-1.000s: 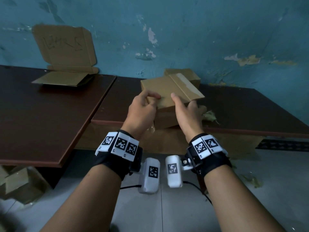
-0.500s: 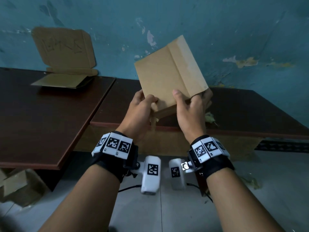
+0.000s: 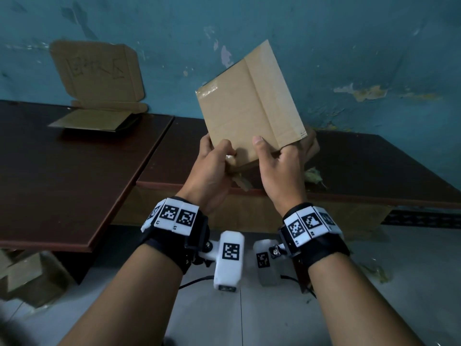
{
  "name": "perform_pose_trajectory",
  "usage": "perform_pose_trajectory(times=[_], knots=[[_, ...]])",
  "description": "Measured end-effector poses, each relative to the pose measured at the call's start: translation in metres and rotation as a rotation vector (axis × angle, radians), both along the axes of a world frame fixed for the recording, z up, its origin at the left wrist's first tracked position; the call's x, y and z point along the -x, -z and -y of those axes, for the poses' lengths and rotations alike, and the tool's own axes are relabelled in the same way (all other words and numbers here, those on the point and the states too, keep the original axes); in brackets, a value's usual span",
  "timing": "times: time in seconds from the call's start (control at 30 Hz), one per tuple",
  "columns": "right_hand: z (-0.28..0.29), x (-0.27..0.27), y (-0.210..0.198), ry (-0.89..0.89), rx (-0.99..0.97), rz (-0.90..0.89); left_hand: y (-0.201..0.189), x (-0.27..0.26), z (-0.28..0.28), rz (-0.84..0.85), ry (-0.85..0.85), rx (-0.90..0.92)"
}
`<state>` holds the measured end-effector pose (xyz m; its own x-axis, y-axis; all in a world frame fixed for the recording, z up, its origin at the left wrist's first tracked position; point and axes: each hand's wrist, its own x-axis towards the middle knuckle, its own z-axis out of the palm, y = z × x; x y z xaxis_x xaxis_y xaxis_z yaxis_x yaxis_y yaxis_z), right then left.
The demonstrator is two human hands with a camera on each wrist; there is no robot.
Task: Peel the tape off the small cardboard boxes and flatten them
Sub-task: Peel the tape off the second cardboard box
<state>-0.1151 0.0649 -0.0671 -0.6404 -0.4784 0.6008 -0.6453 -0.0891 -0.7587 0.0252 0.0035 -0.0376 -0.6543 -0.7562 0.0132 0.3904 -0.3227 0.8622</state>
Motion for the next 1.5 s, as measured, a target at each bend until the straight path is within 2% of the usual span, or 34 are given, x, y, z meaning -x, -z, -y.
perform_pose_trajectory(times=[0.27, 0.87, 0.93, 1.1, 1.33, 1.5], knots=[[0.01, 0.011, 0.012, 0.014, 0.002, -0.096, 0.001, -0.001, 0.001, 0.001, -0.025, -0.032], [0.013, 0.019, 0.012, 0.035, 0.027, -0.122, 0.004, 0.0, 0.003, -0.021, -0.019, -0.07], [0.01, 0.014, 0.007, 0.062, 0.025, -0.135, 0.004, 0.0, 0.003, -0.063, 0.027, -0.083], [-0.001, 0.003, -0.001, 0.109, 0.052, -0.097, 0.008, 0.003, 0.007, -0.114, 0.047, -0.078], [-0.003, 0.002, -0.002, 0.054, 0.036, 0.026, 0.009, 0.004, 0.006, -0.113, 0.079, -0.02], [-0.012, -0.012, -0.014, 0.092, 0.009, -0.024, 0.006, 0.003, 0.002, -0.134, 0.063, -0.065]])
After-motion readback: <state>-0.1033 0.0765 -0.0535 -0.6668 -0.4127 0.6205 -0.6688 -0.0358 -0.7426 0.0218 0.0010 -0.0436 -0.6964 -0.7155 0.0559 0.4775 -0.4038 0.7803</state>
